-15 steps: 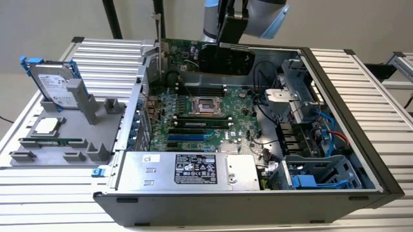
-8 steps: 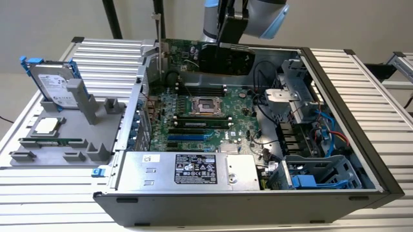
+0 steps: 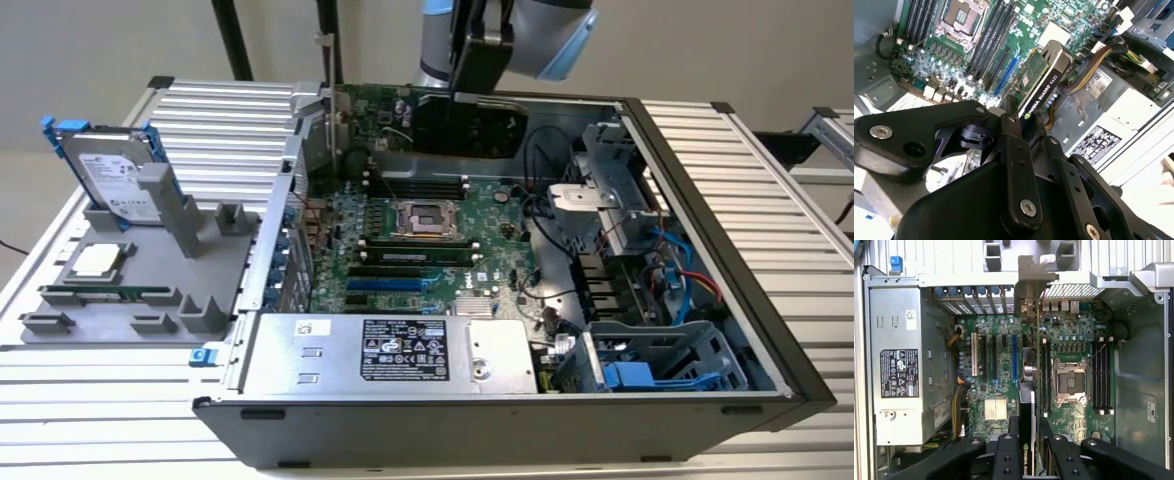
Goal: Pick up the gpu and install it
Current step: 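Insert the gpu into the slot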
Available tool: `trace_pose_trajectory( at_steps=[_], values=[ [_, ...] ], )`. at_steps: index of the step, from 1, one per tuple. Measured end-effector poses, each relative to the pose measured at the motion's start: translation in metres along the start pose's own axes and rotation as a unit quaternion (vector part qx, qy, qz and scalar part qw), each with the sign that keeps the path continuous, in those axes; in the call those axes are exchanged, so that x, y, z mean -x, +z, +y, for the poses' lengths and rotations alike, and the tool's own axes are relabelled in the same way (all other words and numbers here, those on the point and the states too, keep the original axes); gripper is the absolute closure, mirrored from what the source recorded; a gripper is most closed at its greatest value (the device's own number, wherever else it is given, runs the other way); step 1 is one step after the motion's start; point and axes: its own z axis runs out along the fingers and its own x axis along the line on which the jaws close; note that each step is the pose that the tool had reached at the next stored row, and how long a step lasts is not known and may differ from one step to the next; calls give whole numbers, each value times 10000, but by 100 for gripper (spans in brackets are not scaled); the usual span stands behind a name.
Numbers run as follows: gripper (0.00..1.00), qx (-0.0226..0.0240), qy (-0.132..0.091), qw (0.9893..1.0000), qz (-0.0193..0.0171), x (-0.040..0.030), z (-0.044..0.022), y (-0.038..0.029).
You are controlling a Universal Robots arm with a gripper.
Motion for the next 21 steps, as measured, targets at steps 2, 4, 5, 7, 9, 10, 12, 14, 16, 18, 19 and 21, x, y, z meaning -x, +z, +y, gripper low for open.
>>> trace_pose_trajectory(
  at_steps=[2,4,5,7,9,10,12,14,16,18,19,21],
  values=[
    [100,-31,0,10000,1,3,-1,18],
    [100,-55,-1,10000,3,4,-2,39],
    [100,-61,-1,10000,2,6,-2,50],
    [100,-73,-1,10000,2,10,-3,72],
    [100,-88,-1,10000,3,15,-3,93],
    [100,-95,-1,10000,4,17,-3,102],
    [100,-109,-1,9999,6,22,-4,119],
    [100,-118,-1,9999,12,26,-4,134],
    [100,-118,-2,9999,16,27,-5,140],
    [100,-118,-1,9999,17,27,-4,141],
    [100,-118,-1,9999,17,27,-4,141],
    [100,-118,-1,9999,17,28,-5,145]
  ],
)
